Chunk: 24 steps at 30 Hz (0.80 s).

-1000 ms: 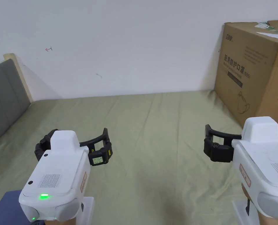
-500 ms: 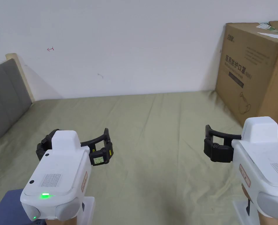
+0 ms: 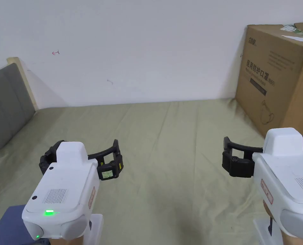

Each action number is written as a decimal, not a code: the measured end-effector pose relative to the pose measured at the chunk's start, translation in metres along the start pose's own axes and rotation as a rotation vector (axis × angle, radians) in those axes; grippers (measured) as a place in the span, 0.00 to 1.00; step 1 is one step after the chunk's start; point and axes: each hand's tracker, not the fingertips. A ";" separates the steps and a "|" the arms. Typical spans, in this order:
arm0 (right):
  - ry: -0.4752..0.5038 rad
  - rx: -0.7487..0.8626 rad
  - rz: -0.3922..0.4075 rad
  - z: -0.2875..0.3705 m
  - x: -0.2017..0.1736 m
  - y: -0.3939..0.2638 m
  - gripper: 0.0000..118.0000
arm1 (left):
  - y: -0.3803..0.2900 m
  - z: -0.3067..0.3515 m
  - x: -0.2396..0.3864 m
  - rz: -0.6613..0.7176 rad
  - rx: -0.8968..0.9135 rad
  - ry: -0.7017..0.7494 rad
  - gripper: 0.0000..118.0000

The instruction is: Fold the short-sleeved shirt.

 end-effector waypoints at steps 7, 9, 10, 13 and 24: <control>0.004 -0.004 -0.006 -0.001 0.000 0.000 1.00 | 0.000 0.000 -0.001 0.001 0.005 0.002 1.00; 0.004 -0.009 -0.010 -0.001 0.000 0.000 1.00 | 0.000 0.000 0.000 0.000 0.005 0.002 1.00; 0.005 -0.011 -0.013 -0.001 0.000 0.001 1.00 | 0.000 0.000 -0.001 0.000 0.005 0.002 1.00; 0.001 -0.036 -0.034 -0.003 -0.001 0.004 1.00 | 0.000 0.000 -0.001 0.005 0.005 0.000 1.00; -0.078 -0.467 -0.375 -0.024 0.007 0.016 1.00 | 0.005 0.002 -0.004 0.039 0.014 -0.013 1.00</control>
